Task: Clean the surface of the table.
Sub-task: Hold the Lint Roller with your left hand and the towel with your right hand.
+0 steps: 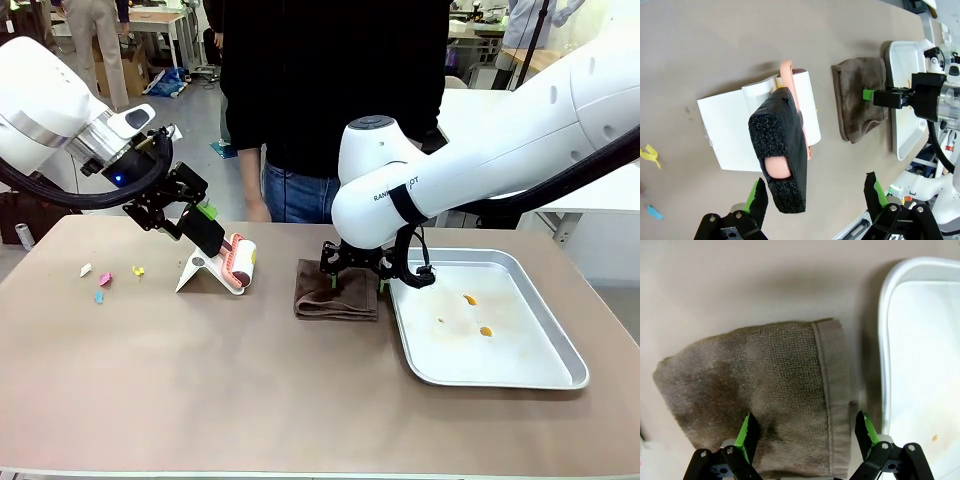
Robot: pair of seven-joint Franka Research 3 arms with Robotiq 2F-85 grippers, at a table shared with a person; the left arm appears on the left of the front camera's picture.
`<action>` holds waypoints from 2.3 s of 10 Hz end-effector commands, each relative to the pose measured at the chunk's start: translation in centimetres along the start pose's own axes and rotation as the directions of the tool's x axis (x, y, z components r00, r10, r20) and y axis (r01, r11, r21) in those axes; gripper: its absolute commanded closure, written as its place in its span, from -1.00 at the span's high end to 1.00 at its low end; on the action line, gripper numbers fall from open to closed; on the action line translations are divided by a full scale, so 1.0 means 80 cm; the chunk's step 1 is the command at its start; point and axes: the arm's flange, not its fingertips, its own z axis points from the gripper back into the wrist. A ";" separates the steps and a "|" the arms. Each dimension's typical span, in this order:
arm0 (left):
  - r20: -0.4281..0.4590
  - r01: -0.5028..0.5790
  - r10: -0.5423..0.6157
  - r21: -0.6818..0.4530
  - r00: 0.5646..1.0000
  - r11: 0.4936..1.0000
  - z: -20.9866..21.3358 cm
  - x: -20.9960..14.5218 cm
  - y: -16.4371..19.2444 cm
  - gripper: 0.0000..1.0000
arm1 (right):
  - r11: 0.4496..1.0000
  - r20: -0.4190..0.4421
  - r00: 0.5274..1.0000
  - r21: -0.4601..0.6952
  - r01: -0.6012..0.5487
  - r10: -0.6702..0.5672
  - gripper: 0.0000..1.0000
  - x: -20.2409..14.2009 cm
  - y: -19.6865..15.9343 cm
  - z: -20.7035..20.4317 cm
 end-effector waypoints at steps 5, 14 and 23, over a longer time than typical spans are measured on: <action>0.068 -0.018 0.017 0.017 0.998 1.000 -0.010 0.004 0.000 1.00 | 1.000 0.019 1.000 0.021 -0.022 0.022 1.00 0.000 0.000 -0.002; 0.067 -0.033 0.033 0.001 0.997 0.999 -0.003 0.025 0.011 1.00 | 0.999 0.022 1.000 0.030 -0.018 0.017 1.00 -0.003 0.002 -0.001; 0.047 -0.028 0.027 0.029 0.999 0.999 -0.002 0.026 0.012 -1.00 | 0.997 -0.024 0.999 0.077 -0.031 0.033 -1.00 -0.004 -0.001 0.002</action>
